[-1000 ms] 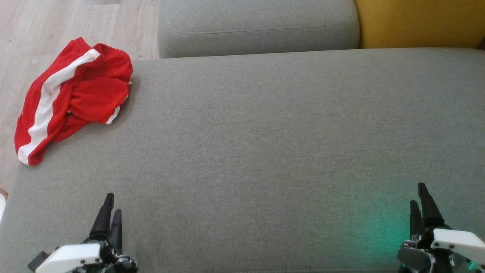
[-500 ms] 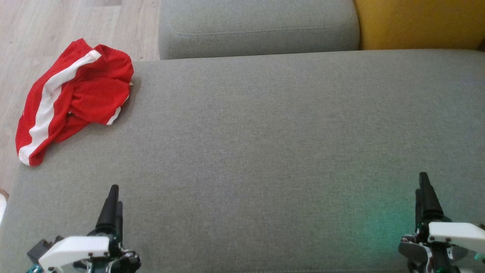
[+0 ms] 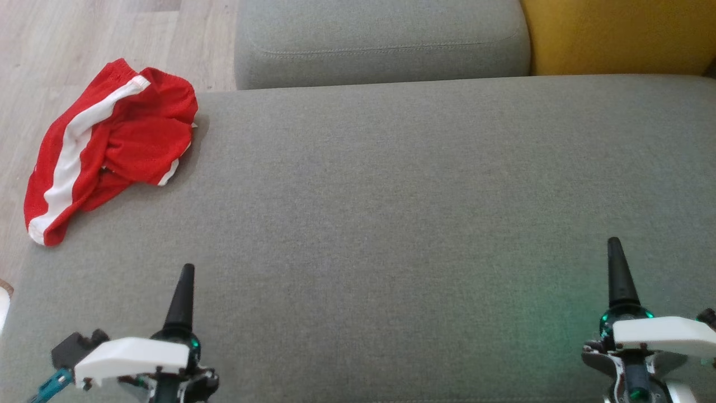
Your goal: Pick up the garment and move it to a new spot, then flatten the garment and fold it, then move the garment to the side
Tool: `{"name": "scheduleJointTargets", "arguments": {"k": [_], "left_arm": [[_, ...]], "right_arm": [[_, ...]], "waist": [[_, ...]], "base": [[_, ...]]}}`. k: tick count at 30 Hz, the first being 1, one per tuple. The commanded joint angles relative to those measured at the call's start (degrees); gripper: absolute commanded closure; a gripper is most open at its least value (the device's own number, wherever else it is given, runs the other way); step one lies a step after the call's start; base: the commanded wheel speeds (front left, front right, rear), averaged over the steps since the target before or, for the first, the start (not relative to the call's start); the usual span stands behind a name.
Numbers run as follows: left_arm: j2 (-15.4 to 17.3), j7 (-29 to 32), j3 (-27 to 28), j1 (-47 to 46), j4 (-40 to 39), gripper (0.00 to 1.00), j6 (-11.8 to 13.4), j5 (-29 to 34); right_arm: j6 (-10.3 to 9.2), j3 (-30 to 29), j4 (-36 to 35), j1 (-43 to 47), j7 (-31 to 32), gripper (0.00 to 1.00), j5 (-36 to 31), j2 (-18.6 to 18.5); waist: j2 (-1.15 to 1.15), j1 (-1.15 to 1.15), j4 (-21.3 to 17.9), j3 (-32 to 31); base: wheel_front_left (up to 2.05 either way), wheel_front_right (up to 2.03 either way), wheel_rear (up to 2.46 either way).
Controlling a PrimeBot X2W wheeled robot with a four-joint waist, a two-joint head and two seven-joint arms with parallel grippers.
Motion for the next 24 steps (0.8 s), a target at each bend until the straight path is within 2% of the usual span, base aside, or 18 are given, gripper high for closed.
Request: {"name": "scheduleJointTargets", "arguments": {"k": [1, 9, 24], "left_arm": [[0.63, -0.82, -0.10, -2.64, -2.54, 0.00, 0.34, 1.66], [0.69, -2.16, -1.54, -2.54, -3.02, 0.00, 1.21, 7.17], [0.81, -4.68, -4.54, -2.62, -3.17, 0.00, 2.17, 22.15]], "right_arm": [[0.15, 0.94, -2.72, -1.22, -0.71, 0.00, -1.99, -0.26], [0.18, 2.72, -4.09, -0.96, -2.06, 0.00, -9.50, -0.29], [0.24, 5.15, -5.41, -0.67, -4.60, 0.00, -21.73, -0.35]], "waist": [[0.00, 0.00, 0.00, -0.02], [0.00, 0.00, 0.06, -0.11], [0.00, 0.00, 0.15, -0.47]], "base": [[0.00, 0.00, 0.00], [0.00, 0.00, 0.00], [0.00, 0.00, 0.00]]}}
